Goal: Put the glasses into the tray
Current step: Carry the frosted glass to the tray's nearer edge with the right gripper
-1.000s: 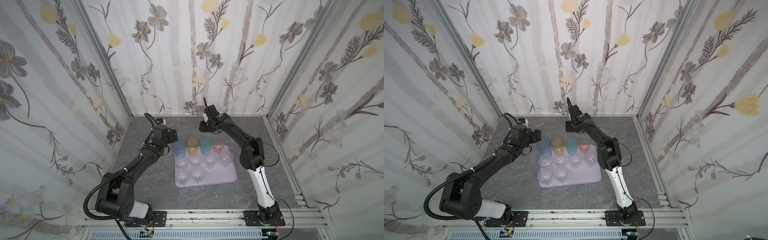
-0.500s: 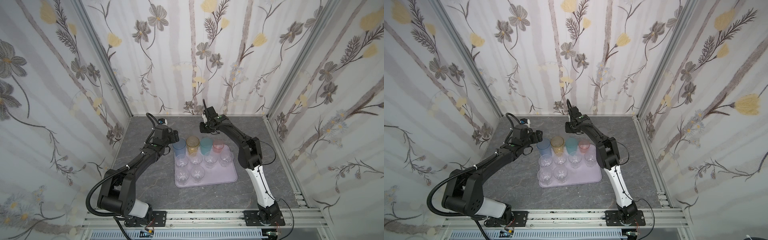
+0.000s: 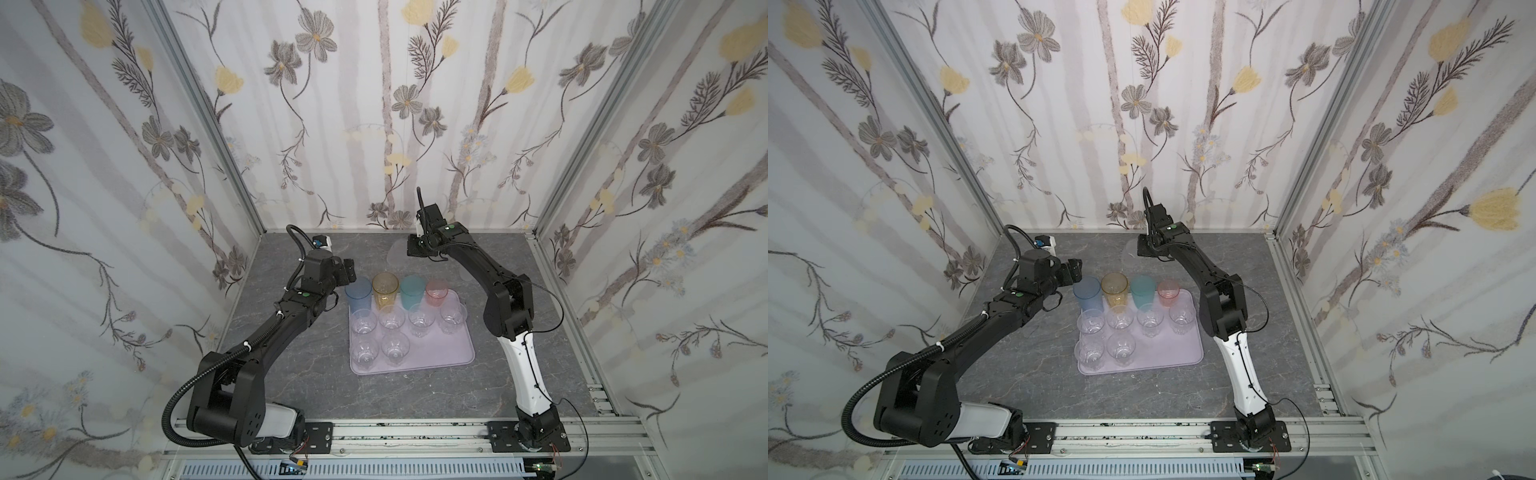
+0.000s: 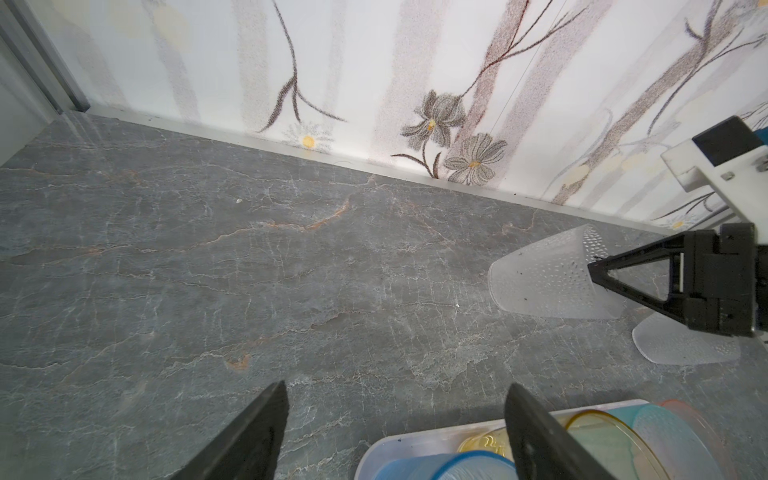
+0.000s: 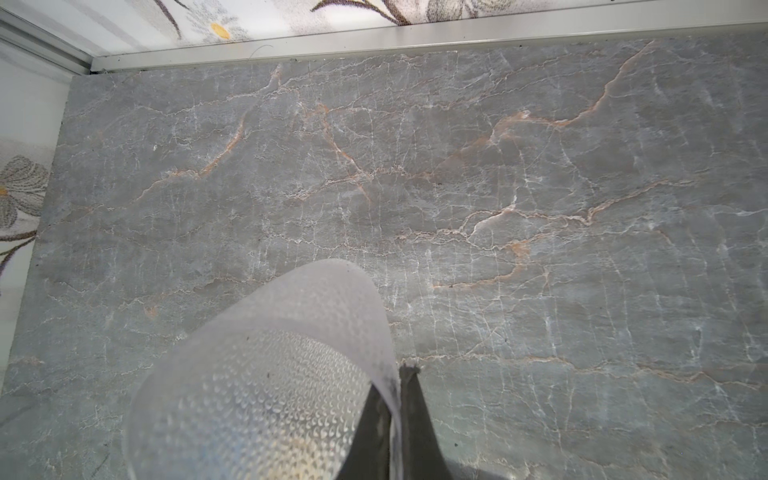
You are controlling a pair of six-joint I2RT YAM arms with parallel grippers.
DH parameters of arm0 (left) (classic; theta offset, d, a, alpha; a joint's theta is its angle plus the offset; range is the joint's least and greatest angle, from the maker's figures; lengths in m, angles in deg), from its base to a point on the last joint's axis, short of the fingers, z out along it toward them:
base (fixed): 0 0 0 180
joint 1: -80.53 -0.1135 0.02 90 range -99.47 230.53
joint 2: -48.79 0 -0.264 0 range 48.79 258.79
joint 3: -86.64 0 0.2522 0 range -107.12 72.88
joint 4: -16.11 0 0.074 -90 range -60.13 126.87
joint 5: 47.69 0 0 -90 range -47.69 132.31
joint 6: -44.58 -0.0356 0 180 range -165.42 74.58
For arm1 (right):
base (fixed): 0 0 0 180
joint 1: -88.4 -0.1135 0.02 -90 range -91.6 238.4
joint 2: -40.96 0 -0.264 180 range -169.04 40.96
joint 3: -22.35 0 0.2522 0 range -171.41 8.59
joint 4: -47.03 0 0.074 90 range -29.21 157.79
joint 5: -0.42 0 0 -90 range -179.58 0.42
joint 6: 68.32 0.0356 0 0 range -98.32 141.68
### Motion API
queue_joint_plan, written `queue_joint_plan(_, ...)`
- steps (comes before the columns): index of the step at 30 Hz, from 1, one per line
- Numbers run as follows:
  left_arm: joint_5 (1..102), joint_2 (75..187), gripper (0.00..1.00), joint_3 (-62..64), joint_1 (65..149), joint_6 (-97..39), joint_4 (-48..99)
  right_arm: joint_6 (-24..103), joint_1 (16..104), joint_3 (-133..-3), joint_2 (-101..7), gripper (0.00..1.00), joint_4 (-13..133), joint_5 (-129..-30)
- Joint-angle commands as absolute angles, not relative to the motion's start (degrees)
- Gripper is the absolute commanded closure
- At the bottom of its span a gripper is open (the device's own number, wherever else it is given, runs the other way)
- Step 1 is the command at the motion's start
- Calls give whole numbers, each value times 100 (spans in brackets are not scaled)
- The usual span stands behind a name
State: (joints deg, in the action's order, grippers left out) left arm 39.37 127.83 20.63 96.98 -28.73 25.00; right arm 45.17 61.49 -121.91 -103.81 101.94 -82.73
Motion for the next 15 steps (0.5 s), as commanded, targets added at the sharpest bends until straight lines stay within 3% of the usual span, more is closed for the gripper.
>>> queue_joint_plan(1,3713,12529,16,2137,9705,-2916,2308,4450,6184,-12228,-10027,96,10218,-8334)
queue_joint_plan(8,3170,11752,16,2267,9786,-3043,2334,4254,6225,-11709,-8974,96,10491,-8368)
queue_joint_plan(15,2164,11288,16,1964,10779,-3613,2835,4040,6221,-10050,-7303,97,10483,-8611)
